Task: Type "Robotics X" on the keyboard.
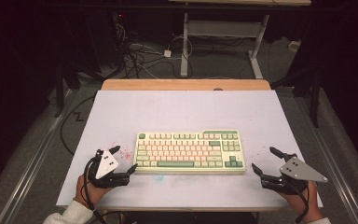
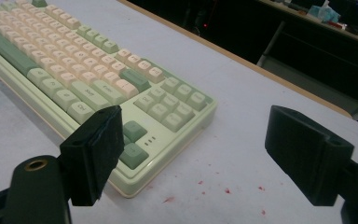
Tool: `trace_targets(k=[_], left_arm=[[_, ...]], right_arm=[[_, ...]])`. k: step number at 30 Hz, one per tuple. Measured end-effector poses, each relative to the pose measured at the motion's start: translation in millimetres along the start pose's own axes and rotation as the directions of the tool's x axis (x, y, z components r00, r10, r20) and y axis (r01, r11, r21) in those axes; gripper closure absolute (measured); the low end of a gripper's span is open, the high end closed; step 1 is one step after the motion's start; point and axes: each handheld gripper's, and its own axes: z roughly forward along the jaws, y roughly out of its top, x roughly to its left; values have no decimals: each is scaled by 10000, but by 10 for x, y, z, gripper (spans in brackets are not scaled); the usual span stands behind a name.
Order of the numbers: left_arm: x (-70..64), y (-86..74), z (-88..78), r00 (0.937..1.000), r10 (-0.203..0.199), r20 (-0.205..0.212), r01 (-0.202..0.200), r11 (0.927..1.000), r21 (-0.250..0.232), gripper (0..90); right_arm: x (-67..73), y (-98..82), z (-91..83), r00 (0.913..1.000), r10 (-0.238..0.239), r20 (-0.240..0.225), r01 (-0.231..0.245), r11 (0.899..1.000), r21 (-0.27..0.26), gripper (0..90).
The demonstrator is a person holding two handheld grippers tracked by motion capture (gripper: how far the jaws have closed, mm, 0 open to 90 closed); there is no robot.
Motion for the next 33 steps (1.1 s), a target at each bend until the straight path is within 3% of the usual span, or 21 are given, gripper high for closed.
trace_targets(k=[26, 33], left_arm=[[-13, 25, -44, 9998, 51, 173, -50, 10000, -65, 152], [-17, 59, -35, 9997, -44, 241, 43, 10000, 38, 152]], right_arm=[[37, 76, 21, 9999, -141, -47, 141, 9999, -28, 203], [52, 129, 52, 9997, -175, -178, 175, 9998, -25, 242]])
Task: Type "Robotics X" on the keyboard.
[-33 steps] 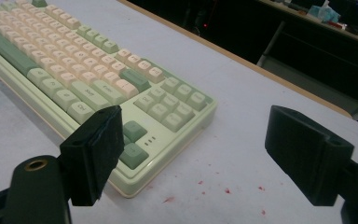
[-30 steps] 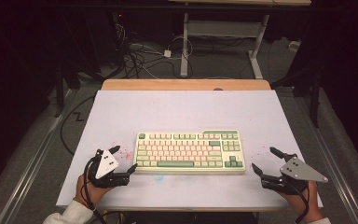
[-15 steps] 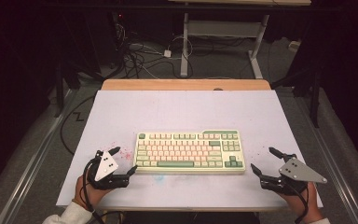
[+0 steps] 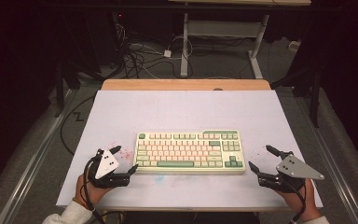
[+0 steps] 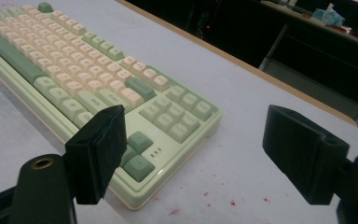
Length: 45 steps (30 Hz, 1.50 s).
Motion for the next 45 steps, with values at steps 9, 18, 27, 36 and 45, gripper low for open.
trace_targets(k=[9, 18, 27, 36, 45], left_arm=[[33, 88, 24, 9999, 67, 89, -66, 9999, -79, 152], [23, 180, 87, 9994, 124, 320, -123, 9999, -13, 152], [11, 206, 137, 9987, 176, 481, -180, 9998, 72, 152], [-3, 194, 152, 9982, 182, 564, -190, 9997, 138, 152], [-25, 161, 153, 9978, 229, 623, -245, 9994, 255, 152]], right_arm=[[53, 147, 121, 9986, -167, -502, 171, 9998, 78, 426], [72, 269, 277, 9917, -60, -1283, 129, 9985, 532, 760], [200, 404, 541, 9800, -331, -1960, 550, 9927, 1074, 900], [357, 424, 808, 9701, -327, -2405, 771, 9811, 1775, 900], [437, 361, 971, 9638, -417, -2634, 1036, 9687, 2257, 900]])
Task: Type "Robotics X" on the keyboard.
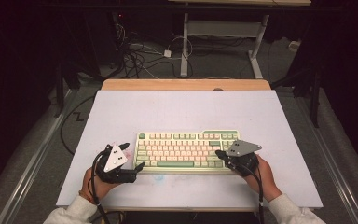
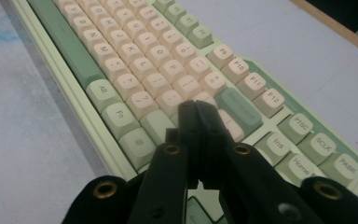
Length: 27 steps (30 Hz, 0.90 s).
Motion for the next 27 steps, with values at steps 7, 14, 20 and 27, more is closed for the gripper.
trace_targets(k=[7, 14, 20, 27], left_arm=[[-7, 2, 5, 10000, -18, -5, 18, 10000, -30, 152], [-13, 2, 8, 10000, -14, 17, 14, 10000, -15, 152], [-6, 8, -7, 10000, -44, 7, 44, 10000, -62, 152], [-6, 28, -11, 10000, -6, 44, 6, 10000, -36, 152]], right_arm=[[33, -27, 72, 10000, -53, -83, 55, 9995, 303, 900], [40, -44, 107, 10000, -77, 5, 77, 9990, 440, 900], [51, -62, 140, 10000, 17, -16, -16, 9985, 554, 900], [63, -57, 140, 10000, -36, 55, 33, 9982, 604, 900]])
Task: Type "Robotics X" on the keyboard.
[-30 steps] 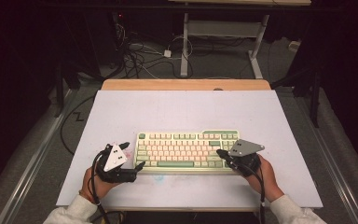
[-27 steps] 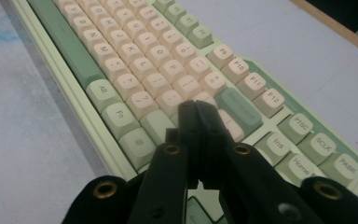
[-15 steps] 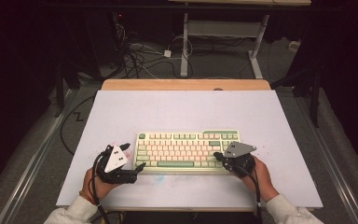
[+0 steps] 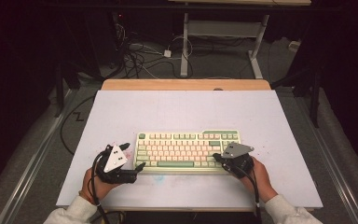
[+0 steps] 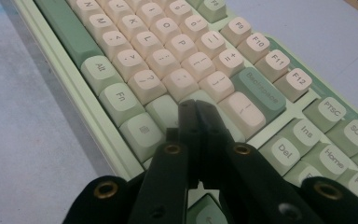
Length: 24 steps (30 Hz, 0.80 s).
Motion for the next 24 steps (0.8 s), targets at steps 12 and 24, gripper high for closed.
trace_targets(k=[12, 24], left_arm=[[67, 197, 32, 9998, -137, 149, 144, 9985, -532, 152], [33, 341, 122, 9993, 31, 363, -7, 9978, -663, 171]], right_arm=[[0, -6, 0, 10000, -22, 27, 22, 10000, -25, 900], [9, -12, 1, 10000, 30, 81, -29, 10000, -49, 900]])
